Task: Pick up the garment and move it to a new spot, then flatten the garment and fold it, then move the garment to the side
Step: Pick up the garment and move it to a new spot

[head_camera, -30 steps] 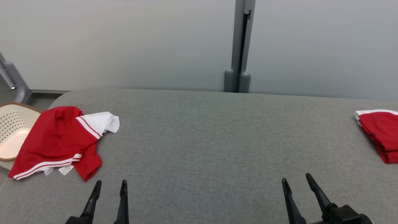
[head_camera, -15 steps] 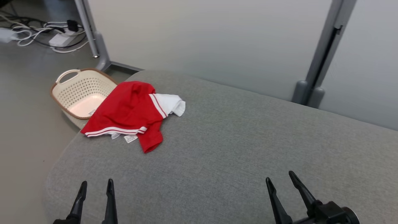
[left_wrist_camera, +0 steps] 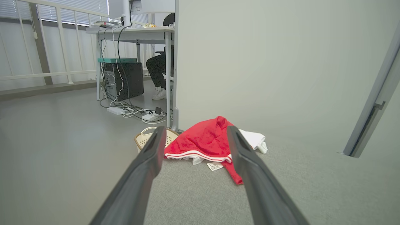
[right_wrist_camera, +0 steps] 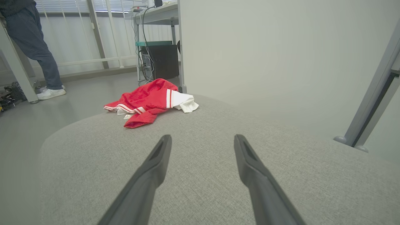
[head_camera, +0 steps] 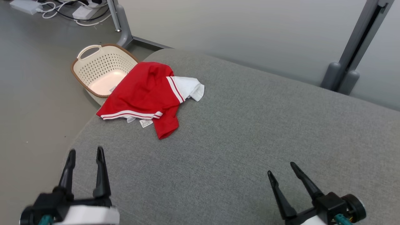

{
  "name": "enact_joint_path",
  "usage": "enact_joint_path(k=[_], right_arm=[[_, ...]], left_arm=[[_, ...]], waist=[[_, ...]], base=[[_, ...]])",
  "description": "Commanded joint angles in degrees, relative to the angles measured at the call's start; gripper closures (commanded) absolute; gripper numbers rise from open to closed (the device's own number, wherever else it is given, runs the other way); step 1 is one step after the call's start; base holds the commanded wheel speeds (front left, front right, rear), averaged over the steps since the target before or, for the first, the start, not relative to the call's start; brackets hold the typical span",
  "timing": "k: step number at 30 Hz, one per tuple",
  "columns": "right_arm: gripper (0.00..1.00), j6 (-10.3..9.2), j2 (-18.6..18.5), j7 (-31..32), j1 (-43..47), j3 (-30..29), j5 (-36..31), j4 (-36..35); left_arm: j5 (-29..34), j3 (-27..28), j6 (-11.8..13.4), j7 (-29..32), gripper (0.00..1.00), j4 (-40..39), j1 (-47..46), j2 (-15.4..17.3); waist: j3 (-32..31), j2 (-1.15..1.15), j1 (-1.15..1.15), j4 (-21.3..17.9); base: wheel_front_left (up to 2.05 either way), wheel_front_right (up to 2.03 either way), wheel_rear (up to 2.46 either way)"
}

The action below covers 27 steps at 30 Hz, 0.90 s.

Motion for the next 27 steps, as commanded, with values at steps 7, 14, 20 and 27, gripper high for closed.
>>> enact_joint_path(k=[7,14,20,27], right_arm=[[0.00,-0.10,-7.13,-0.31,-0.96,-3.87,-3.08,-2.89],[0.00,-0.10,-12.08,-0.31,-4.58,-5.20,-4.44,-5.70],[0.00,-0.11,-13.91,-0.32,-8.44,-4.91,-4.10,-8.63],[0.00,-0.13,-12.98,-0.11,-12.52,-6.30,-2.31,-10.56]], left_arm=[[3.75,-0.12,-7.10,0.02,0.00,8.71,-21.78,0.98],[1.30,-0.13,-9.34,4.37,0.00,31.99,-45.85,6.97],[-5.83,0.83,-9.90,15.22,0.00,52.53,-62.63,11.68],[-13.16,-0.31,-9.84,23.12,0.00,63.55,-68.39,15.41]], waist=[[10.37,0.00,0.00,-0.57],[19.48,0.00,0.00,-5.41],[26.96,0.00,0.00,-9.88],[33.00,0.00,0.00,-14.48]], base=[[0.00,0.00,0.00],[0.00,0.00,0.00],[0.00,0.00,0.00],[0.00,0.00,0.00]])
